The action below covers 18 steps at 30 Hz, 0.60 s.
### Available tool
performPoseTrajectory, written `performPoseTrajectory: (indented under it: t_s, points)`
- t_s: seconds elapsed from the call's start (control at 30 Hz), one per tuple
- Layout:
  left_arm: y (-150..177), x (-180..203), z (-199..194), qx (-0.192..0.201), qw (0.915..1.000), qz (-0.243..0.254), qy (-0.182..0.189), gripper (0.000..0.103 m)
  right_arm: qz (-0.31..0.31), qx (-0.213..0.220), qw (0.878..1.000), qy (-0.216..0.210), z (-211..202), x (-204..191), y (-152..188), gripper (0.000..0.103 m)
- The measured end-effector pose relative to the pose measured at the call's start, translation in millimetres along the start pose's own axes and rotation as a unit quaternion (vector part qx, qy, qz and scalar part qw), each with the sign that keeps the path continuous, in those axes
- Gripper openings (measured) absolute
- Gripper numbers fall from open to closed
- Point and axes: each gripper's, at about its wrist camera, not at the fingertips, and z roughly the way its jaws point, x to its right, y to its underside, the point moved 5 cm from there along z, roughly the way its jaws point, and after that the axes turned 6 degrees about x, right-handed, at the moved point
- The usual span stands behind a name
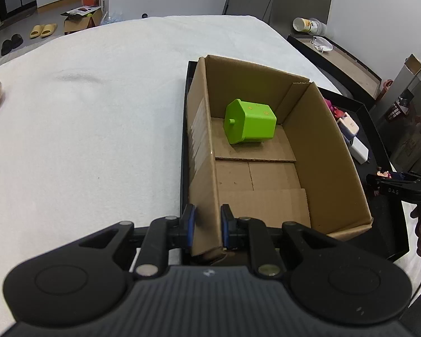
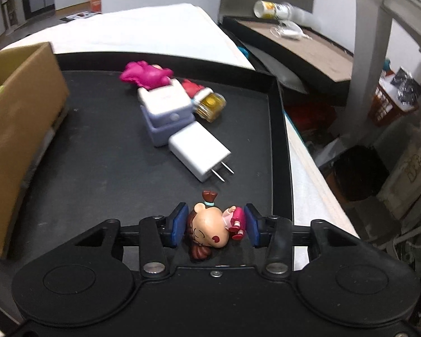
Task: Organize rigid objects
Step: 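Carry the doll figurine into the box and release it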
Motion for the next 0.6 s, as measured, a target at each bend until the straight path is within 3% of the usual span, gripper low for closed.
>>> performPoseTrajectory:
  t_s: [0.33,0.6]
  points:
    - [0,0,0,0.003,1.0000,0.001,0.005,0.018,0.011,0.020,0.999,-0.031,-36,-14,-17,0.043]
    - [1,-4,-1,0.007,0.9999,-0.005,0.012,0.018,-0.021,0.041,0.998,-0.047,-59,-45,-43,0.043]
